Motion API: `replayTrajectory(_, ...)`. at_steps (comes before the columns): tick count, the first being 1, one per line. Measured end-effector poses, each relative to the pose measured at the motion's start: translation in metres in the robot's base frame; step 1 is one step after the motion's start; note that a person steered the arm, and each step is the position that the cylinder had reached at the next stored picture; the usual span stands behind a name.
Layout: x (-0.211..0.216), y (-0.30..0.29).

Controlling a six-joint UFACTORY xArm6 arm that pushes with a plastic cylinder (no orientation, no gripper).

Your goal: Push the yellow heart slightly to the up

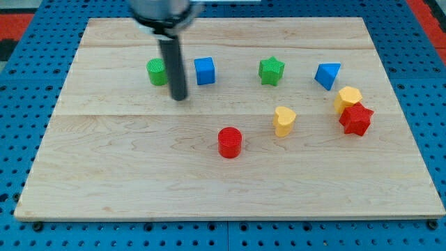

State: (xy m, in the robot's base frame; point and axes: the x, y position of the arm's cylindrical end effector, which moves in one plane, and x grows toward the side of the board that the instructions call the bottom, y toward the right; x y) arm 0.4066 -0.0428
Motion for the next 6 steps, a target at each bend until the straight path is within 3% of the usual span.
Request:
replayTrajectory(2, 0.011, 0.146)
replayTrajectory(5, 0.063, 0.196)
replayTrajectory(6, 0.106, 0.149)
